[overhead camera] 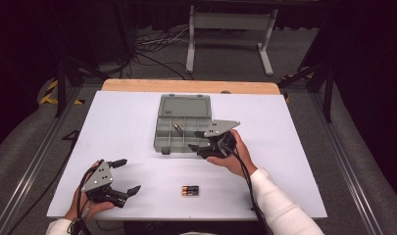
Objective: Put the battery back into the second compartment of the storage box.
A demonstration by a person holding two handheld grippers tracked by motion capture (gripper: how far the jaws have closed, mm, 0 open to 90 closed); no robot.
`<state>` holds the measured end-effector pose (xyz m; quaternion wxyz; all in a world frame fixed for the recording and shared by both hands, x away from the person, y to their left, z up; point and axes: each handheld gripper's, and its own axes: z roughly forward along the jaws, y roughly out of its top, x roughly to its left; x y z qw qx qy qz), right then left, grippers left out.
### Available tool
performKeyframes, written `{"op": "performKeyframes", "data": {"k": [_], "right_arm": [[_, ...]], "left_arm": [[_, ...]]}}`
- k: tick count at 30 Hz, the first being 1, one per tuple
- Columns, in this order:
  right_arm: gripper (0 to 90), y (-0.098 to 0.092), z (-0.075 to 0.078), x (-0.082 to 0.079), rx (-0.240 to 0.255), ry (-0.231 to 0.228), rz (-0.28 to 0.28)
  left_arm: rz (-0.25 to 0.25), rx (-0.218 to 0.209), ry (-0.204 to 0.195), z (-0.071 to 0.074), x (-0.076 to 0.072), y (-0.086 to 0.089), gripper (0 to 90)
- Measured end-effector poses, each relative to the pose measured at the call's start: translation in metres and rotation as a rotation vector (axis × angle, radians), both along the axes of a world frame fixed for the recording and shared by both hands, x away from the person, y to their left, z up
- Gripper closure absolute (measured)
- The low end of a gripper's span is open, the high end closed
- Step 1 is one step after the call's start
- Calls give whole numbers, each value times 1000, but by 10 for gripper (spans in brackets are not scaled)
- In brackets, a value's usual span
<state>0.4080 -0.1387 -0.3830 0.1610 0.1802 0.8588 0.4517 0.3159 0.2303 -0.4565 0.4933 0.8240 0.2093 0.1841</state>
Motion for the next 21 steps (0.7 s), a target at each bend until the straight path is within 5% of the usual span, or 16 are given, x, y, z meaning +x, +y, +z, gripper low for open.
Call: {"op": "performKeyframes", "data": {"k": [15, 21], "right_arm": [[207, -22, -16, -30, -56, -32, -17], [174, -30, -27, -40, -63, 23, 2]], "left_arm": [[-10, 14, 2, -1, 0, -1, 42], [-15, 17, 3, -1, 0, -2, 40]]}}
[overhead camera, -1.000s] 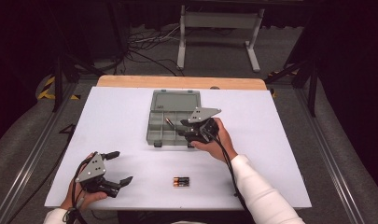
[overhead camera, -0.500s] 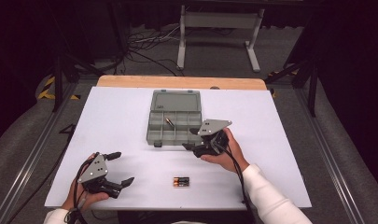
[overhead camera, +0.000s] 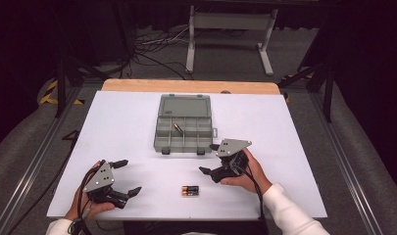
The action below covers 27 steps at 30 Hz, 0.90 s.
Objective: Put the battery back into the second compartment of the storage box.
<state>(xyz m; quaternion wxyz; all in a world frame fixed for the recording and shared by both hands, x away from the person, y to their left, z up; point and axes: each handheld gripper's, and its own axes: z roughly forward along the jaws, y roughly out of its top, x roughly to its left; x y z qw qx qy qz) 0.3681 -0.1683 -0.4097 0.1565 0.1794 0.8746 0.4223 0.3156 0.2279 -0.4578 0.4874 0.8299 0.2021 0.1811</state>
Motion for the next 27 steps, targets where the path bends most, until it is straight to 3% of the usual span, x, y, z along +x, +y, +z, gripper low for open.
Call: {"op": "performKeyframes", "data": {"k": [8, 20, 27], "right_arm": [[171, 1, -16, -11, -71, 52, 36], [182, 18, -27, -12, -94, 116, 106], [250, 26, -31, -12, -103, 114, 129]], "left_arm": [[-7, 11, 0, -1, 0, -2, 38], [-15, 13, 3, -1, 1, -2, 36], [-16, 16, 6, -1, 1, -2, 36]]}}
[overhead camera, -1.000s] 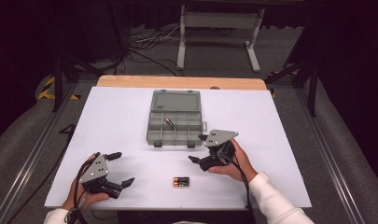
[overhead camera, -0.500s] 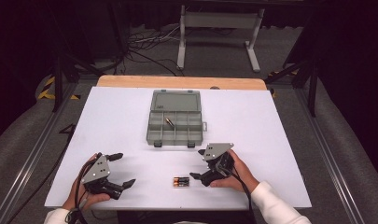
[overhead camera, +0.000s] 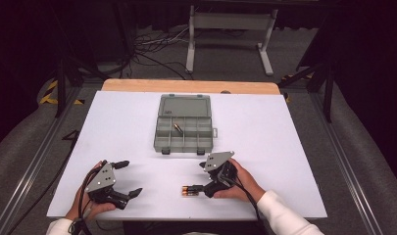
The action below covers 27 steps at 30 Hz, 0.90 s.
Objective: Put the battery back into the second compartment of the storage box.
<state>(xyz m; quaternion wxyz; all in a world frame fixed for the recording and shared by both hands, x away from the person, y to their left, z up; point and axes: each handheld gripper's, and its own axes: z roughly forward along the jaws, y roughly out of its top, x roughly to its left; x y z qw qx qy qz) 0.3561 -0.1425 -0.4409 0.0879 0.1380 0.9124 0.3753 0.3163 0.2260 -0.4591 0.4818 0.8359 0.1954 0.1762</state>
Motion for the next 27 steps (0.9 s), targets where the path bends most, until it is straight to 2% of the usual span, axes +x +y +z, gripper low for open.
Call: {"op": "performKeyframes", "data": {"k": [11, 18, 20, 21, 22, 23, 24, 25, 26, 27], "right_arm": [[329, 11, -5, 1, -27, 14, 47], [372, 11, -6, 4, -31, 15, 45], [426, 10, -7, 5, -35, 22, 50], [486, 11, -8, 5, -42, 25, 59], [486, 11, -8, 5, -42, 25, 59], [598, 12, -10, 6, -52, 26, 73], [598, 12, -10, 6, -52, 26, 73], [679, 13, -10, 6, -58, 15, 80], [722, 14, -10, 6, -73, -4, 85], [750, 15, -10, 6, -70, -4, 89]], "left_arm": [[-1, -2, 2, -1, 0, 0, 36], [-7, 3, 2, -1, 1, -1, 37], [-5, 6, 3, -1, 1, -1, 36], [-7, 6, 3, -1, 1, -1, 36], [-7, 6, 3, -1, 1, -1, 36], [-9, 5, 2, -1, 1, -1, 36], [-12, 5, 2, -1, 0, -1, 36], [-16, 9, 4, -1, 0, -1, 36], [-13, 9, 3, -1, 0, -1, 36], [-18, 10, 6, -1, 0, 0, 36]]}}
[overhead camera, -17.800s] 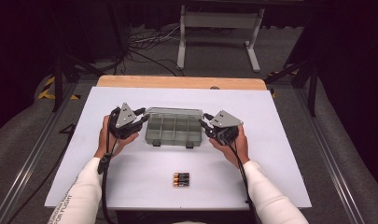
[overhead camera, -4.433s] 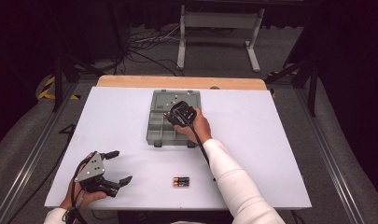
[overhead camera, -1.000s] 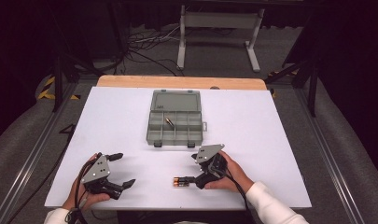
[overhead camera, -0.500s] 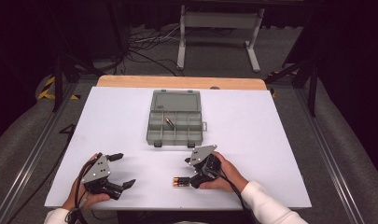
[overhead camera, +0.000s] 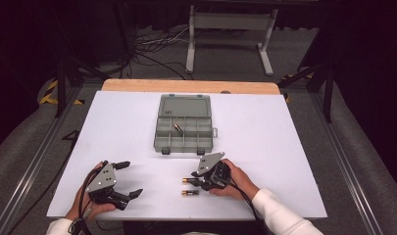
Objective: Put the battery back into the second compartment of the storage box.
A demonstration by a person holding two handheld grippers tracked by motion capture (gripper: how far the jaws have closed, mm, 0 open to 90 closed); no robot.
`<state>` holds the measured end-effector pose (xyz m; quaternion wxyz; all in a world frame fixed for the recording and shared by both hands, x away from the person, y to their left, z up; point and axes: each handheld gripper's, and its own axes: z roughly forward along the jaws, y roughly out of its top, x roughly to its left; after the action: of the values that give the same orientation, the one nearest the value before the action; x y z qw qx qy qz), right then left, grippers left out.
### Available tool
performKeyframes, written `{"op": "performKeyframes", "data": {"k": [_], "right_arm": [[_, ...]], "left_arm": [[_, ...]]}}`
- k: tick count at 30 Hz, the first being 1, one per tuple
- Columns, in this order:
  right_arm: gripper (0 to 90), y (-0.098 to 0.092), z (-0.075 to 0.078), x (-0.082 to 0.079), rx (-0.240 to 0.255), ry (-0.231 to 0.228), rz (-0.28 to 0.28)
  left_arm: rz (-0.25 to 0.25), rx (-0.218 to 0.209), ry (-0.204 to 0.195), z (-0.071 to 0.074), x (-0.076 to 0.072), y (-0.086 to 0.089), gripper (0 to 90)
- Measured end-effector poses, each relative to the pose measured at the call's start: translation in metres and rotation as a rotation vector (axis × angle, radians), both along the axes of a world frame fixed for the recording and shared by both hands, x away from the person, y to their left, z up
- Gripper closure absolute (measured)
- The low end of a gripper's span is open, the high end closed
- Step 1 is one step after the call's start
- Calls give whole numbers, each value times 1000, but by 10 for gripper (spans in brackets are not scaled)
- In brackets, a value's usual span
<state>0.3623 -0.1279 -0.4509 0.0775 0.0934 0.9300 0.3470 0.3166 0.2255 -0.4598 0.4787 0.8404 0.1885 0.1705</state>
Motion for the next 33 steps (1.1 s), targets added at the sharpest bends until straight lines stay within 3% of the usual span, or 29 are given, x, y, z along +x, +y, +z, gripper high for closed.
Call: {"op": "performKeyframes", "data": {"k": [5, 9, 15, 17, 21, 33], "right_arm": [[777, -1, -1, 2, 9, 22, 7], [779, 0, -1, -1, 3, -26, 19], [778, -10, 11, -1, 50, -76, -26], [778, -15, 18, -1, 69, -113, -52], [779, -24, 27, 3, 108, -126, -95], [779, -33, 37, 11, 145, -146, -160]], "left_arm": [[-2, -4, 2, 0, 0, 0, 36], [-5, -2, -1, 0, 0, 0, 37], [-5, -5, -5, 0, 0, -1, 37], [-5, -9, -6, 0, -1, 0, 37], [1, -8, -6, 1, -1, 1, 38], [-2, -12, -7, 1, 0, -1, 38]]}}
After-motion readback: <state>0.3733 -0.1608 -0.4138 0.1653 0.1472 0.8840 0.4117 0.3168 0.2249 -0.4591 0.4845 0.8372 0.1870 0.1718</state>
